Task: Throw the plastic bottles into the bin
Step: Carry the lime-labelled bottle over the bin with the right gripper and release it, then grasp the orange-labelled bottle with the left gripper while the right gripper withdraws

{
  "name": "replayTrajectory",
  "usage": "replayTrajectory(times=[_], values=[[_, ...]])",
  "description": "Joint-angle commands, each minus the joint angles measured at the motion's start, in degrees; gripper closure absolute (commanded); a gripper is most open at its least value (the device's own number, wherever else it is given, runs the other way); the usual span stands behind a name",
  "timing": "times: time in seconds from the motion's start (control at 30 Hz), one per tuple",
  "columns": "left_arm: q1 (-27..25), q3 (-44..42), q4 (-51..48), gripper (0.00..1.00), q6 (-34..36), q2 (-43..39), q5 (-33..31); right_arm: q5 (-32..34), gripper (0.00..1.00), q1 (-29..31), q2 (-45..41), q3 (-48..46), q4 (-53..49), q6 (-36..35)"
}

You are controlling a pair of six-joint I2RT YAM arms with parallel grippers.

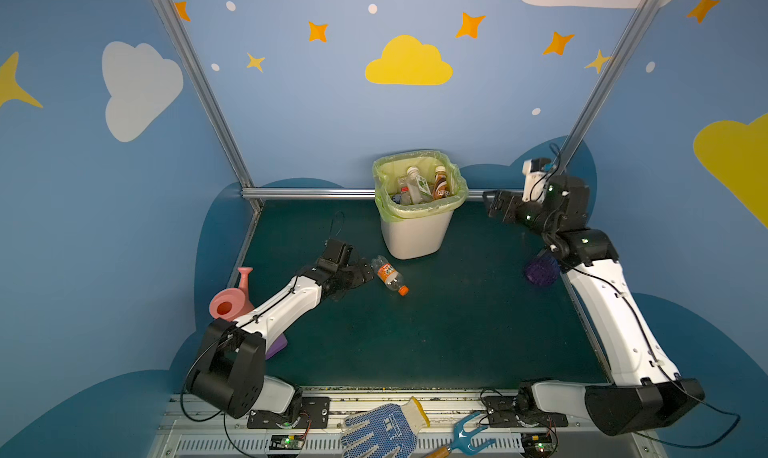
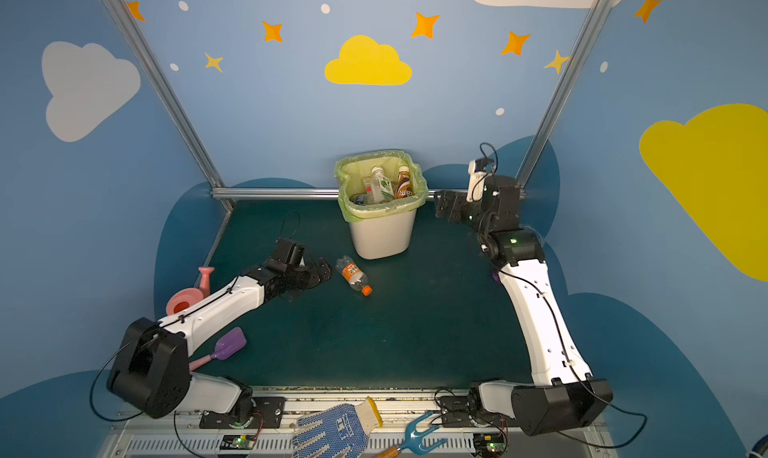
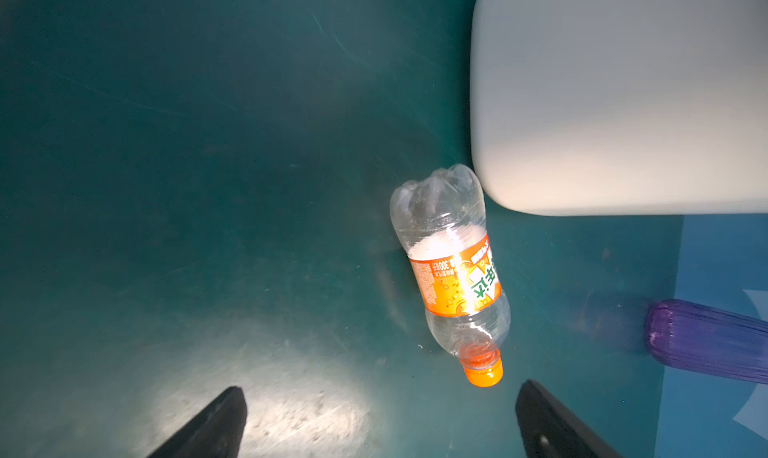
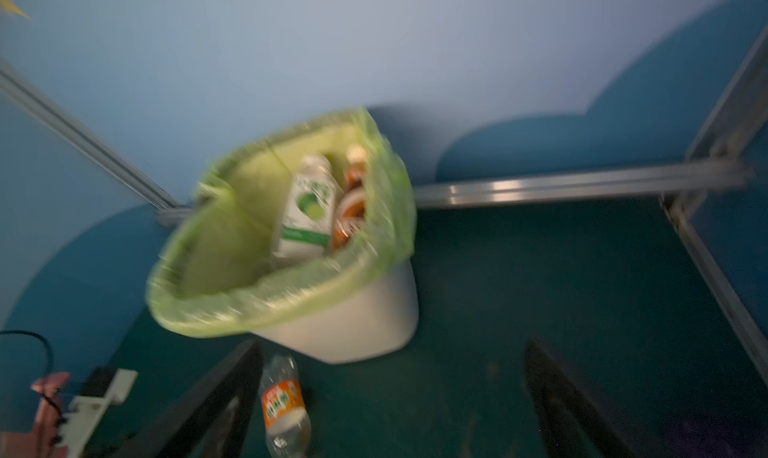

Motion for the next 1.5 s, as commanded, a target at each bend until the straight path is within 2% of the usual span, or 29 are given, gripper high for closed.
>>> replayTrajectory(times=[0.0,0.1,0.23,0.43,0.7,1.0,1.2,1.47], values=[[-0.53,2.61,2.34,0.00,-3.20,3.92,2.98,0.35,0.02,-2.52,-7.97,-9.30,2.45,3.28],[-0.76,4.27,5.09,0.02,-5.77,7.64,6.82,0.42,0.03,-4.67,-11.99,-19.17,3.26,4.79],[-0.79,7.41,6.32,0.04,-7.43,12.17,8.68,-0.04,0.02,-7.41,-15.59,-29.14,3.16,6.04],[-0.66,11.68,7.66,0.10,-9.21,18.92,14.20,-0.34,0.02,-11.03,-20.58,-37.59,2.11,7.20],[0.11,14.06,7.96,0.17,-11.19,23.88,16.45,-2.45,0.02,-15.71,-23.81,-40.47,0.79,7.53],[0.66,17.67,6.17,0.23,-10.69,28.91,17.13,-3.45,0.02,-17.64,-25.47,-43.59,0.49,8.31],[1.03,19.80,5.14,0.32,-9.67,31.29,18.43,-3.97,0.02,-18.81,-26.19,-44.46,0.35,8.32],[1.57,20.45,7.71,0.53,-10.90,32.99,20.73,-4.89,0.02,-19.97,-26.10,-44.56,0.42,8.51]])
